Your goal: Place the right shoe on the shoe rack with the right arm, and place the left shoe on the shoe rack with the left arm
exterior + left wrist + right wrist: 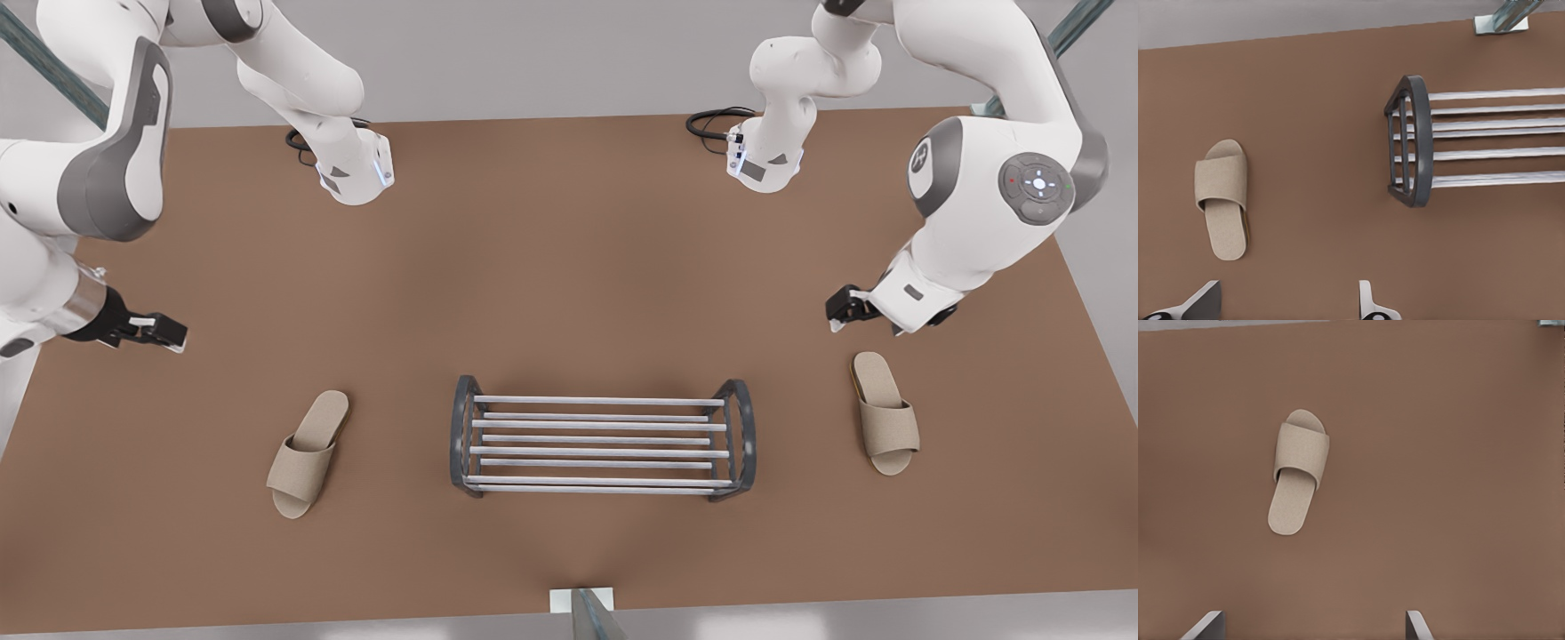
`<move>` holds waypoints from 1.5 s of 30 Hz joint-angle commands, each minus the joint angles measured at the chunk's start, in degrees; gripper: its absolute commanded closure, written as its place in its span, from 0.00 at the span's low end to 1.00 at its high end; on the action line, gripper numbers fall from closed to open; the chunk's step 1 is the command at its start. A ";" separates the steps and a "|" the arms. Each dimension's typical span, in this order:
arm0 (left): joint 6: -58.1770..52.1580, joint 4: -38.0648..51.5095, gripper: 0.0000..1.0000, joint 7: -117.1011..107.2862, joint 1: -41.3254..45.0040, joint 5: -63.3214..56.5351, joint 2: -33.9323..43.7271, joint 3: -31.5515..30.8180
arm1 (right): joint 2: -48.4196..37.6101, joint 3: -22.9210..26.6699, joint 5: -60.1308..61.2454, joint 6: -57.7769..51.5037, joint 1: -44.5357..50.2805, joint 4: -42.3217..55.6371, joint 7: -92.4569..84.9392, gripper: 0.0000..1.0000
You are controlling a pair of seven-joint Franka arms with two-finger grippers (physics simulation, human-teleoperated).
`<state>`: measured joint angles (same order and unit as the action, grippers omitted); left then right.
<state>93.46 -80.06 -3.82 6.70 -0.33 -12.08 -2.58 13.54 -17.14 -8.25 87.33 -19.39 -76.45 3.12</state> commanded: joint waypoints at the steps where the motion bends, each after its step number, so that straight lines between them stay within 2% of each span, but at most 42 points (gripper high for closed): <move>1: -0.12 0.08 0.00 -1.89 -0.02 -0.02 0.04 0.12 | -0.09 0.00 0.25 -0.31 0.23 -0.01 1.63 0.00; 4: 0.14 0.34 0.00 -2.77 -0.20 -0.02 -0.93 0.38 | -0.44 -1.57 0.34 -0.32 0.15 -0.01 1.71 0.00; 5: 0.67 -0.98 0.00 -2.16 -2.03 -0.02 -0.49 0.30 | -0.36 -1.75 0.34 -0.32 -0.21 -0.01 1.63 0.00; 6: 6.63 -6.24 0.00 1.71 -5.12 -0.63 0.91 -0.14 | -0.36 -1.84 0.43 0.38 -0.47 -0.10 1.63 0.00; 7: 16.51 -16.13 0.00 2.06 -5.12 -5.44 5.55 -0.23 | 0.08 -1.84 0.52 1.61 -0.64 -0.19 1.01 0.00; 8: 29.82 -27.94 0.00 2.06 -5.99 -6.96 10.58 -0.23 | 0.00 -1.84 1.13 8.45 -0.65 -2.46 0.66 0.00; 9: 41.49 -36.45 0.00 2.15 -7.22 -8.45 13.65 -0.23 | 0.35 -1.84 1.13 15.48 -0.73 -4.58 -0.74 0.00; 10: 52.99 -43.57 0.00 2.15 -9.76 -10.21 15.07 -0.23 | 1.22 -1.84 0.43 17.78 -0.30 -4.76 -1.01 0.00; 12: 79.48 -54.32 0.00 2.15 -14.60 -13.29 13.58 -0.23 | 6.93 -1.49 0.96 28.92 -1.88 -3.71 -0.92 0.00; 14: 93.02 -58.37 0.00 2.15 -21.80 -20.03 9.19 -0.23 | 7.99 -1.49 0.61 38.42 -1.61 -4.23 -0.13 0.00; 15: 95.06 -58.46 0.00 2.06 -26.47 -27.17 6.73 -0.23 | 6.94 -1.58 0.52 43.28 -1.70 -7.30 -0.75 0.00; 16: 97.34 -58.55 0.00 2.06 -28.49 -28.58 4.36 -0.23 | 3.53 -1.84 0.43 44.24 -1.70 -11.51 -0.75 0.00; 18: 102.71 -58.46 0.00 2.06 -33.77 -36.93 0.48 -0.23 | -8.26 -2.02 0.52 74.72 -1.87 -38.84 0.04 0.00; 19: 106.56 -58.20 0.00 2.06 -35.88 -39.39 -2.15 -0.23 | -11.95 -2.02 0.61 83.34 -2.49 -46.93 0.04 0.00; 21: 106.84 -56.88 0.00 2.06 -39.74 -43.69 -3.82 -0.23 | -13.01 -2.02 0.69 91.35 -3.99 -52.74 0.04 0.00; 22: 106.84 -56.53 0.00 2.06 -40.45 -44.67 -5.49 -0.23 | -12.13 -1.93 0.69 101.78 -6.35 -58.96 -0.13 0.00; 24: 106.84 -54.42 0.00 2.15 -40.19 -45.37 -9.27 -0.23 | -12.31 -1.93 0.78 113.42 -11.00 -66.55 -2.23 0.00; 28: 106.84 -52.66 0.00 1.54 -40.63 -44.41 -13.58 -0.14 | -9.94 -2.02 0.87 113.33 -14.36 -66.20 -3.65 0.00; 31: 106.84 -52.75 0.00 -6.72 -40.98 -41.33 -14.63 -0.23 | -2.38 -2.02 0.61 113.33 -13.48 -62.33 -3.91 0.00; 36: 106.84 -49.93 0.01 -6.81 -40.01 -39.39 -18.68 -0.67 | 3.25 -1.58 0.61 113.33 -13.48 -59.78 -4.97 0.00; 41: 106.84 -46.60 0.01 -6.81 -40.01 -39.39 -22.37 -1.72 | 6.76 -0.88 0.96 113.24 -3.90 -58.64 -5.58 0.00; 45: 106.84 -45.01 0.01 -6.81 -39.75 -38.26 -22.72 -2.69 | 7.82 0.00 0.78 113.24 -1.96 -58.90 -5.93 0.00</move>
<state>200.00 -125.38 -7.42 -33.14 -39.32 -34.77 -5.19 21.22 -17.15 -7.41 199.61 -21.56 -135.37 -0.41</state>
